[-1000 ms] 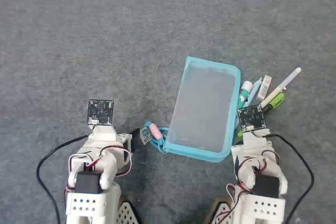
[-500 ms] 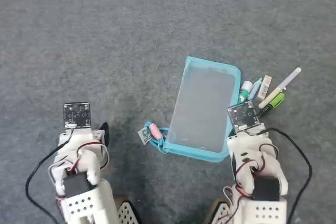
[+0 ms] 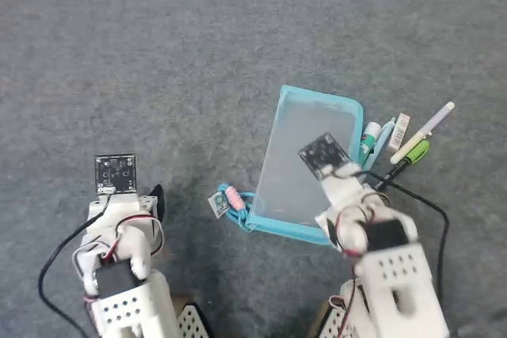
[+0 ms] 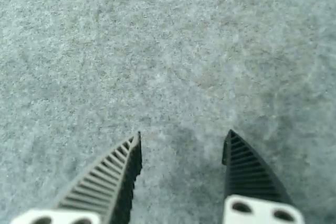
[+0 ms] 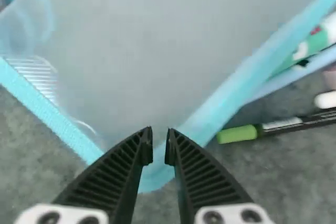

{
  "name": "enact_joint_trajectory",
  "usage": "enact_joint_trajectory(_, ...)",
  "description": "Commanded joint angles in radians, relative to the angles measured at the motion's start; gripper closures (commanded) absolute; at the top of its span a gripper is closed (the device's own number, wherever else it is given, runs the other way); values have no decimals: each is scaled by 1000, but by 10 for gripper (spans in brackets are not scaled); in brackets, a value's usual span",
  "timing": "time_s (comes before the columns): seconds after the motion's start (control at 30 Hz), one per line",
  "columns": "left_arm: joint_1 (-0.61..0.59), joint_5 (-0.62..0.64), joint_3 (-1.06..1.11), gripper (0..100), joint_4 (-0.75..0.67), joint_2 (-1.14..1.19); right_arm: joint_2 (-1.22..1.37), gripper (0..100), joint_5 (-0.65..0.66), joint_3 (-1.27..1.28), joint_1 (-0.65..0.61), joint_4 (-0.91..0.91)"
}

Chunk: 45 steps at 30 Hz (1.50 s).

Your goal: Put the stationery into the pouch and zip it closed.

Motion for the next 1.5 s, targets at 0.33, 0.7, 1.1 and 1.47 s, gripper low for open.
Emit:
enact_joint_trajectory(0.33, -6, -9, -4, 760, -35, 20, 343, 935, -146, -328, 136, -31)
enact_joint_trajectory(0.7, -6, -11, -4, 760, -35, 20, 340, 935, -104, -261, 119, 36)
enact_joint_trajectory(1.1, -6, -11, -4, 760, -35, 20, 533, 757, -92, -245, 116, -28)
enact_joint_trajectory(1.47, -6, -11, -4, 760, -35, 20, 608, 798, -160, -247, 85, -159)
